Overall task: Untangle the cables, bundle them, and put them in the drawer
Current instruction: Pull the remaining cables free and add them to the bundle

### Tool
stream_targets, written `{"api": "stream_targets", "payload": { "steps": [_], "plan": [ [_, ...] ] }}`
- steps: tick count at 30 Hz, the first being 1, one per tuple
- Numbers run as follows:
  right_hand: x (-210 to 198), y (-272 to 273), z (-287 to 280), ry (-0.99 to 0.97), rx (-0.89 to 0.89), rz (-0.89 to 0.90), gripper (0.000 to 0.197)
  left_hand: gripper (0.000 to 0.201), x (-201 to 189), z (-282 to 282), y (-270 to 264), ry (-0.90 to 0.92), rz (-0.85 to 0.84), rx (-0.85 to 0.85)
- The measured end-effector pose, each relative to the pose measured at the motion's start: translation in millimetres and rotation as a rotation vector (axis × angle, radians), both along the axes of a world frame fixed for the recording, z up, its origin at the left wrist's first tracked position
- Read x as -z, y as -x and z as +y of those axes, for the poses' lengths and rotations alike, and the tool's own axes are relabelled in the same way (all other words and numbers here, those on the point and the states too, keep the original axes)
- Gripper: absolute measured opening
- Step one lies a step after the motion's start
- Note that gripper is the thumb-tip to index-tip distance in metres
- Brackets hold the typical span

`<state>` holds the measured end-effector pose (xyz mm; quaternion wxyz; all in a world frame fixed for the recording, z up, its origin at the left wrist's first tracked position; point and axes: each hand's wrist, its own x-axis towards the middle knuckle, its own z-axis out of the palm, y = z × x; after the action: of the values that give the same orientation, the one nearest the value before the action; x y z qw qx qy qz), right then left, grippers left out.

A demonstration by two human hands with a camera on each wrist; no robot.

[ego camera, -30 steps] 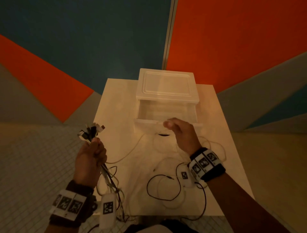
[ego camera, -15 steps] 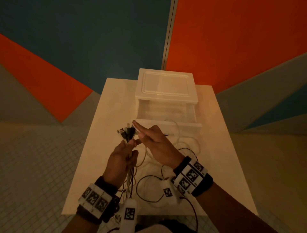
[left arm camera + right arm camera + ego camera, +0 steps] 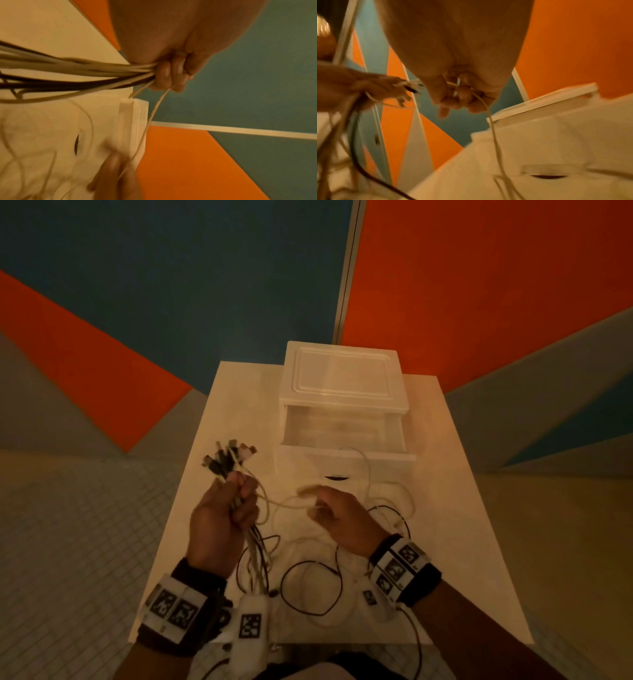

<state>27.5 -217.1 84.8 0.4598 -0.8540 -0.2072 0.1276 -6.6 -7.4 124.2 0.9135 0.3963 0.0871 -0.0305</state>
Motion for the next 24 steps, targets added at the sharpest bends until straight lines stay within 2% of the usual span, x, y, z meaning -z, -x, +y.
{"api": "stream_targets", "payload": {
  "steps": [1,2,6,8,9,10,12,15,19,24],
  "plan": [
    [14.6,-6.2,-14.5,0.074,0.006,-0.029,0.022,0.015,1.0,12.2,-1.3,0.038,-0.009,-0.024],
    [29.4,-11.8,-29.0,0.136,0.025,-0.048,0.020,0.016,4.4,25.7,-3.1,0.094,-0.017,-0.035],
    [62.0,-29.9,-75.5,0.448,0.100,-0.027,0.028,0.025,22.1,72.7,-6.7,0.461,-0.108,0.079],
    [59.7,-33.7,-85.8,0.630,0.172,-0.030,0.023,0.024,22.2,77.0,-5.9,0.411,-0.053,0.046],
    [56.1,-36.0,-86.3,0.608,0.205,-0.060,0.024,0.020,20.0,73.8,-4.5,0.321,-0.012,0.013],
    [48.8,-38.3,-82.9,0.479,0.237,-0.070,0.027,0.019,17.0,68.4,-2.3,0.189,0.023,-0.037],
    [26.9,-41.2,-69.8,0.071,0.313,0.041,0.032,0.028,14.2,52.7,0.8,-0.032,0.035,-0.115],
    [-3.6,-45.6,-50.6,-0.322,0.346,0.164,0.028,0.028,15.4,33.2,-0.6,-0.203,0.060,-0.119],
    [-36.8,-41.0,-35.3,-0.570,0.390,0.132,0.024,0.018,18.3,15.9,0.0,-0.266,0.128,-0.038],
    [-65.6,-29.6,-30.5,-0.736,0.344,0.112,0.026,0.013,19.9,-0.9,0.4,-0.283,0.105,0.029]
  ]
}}
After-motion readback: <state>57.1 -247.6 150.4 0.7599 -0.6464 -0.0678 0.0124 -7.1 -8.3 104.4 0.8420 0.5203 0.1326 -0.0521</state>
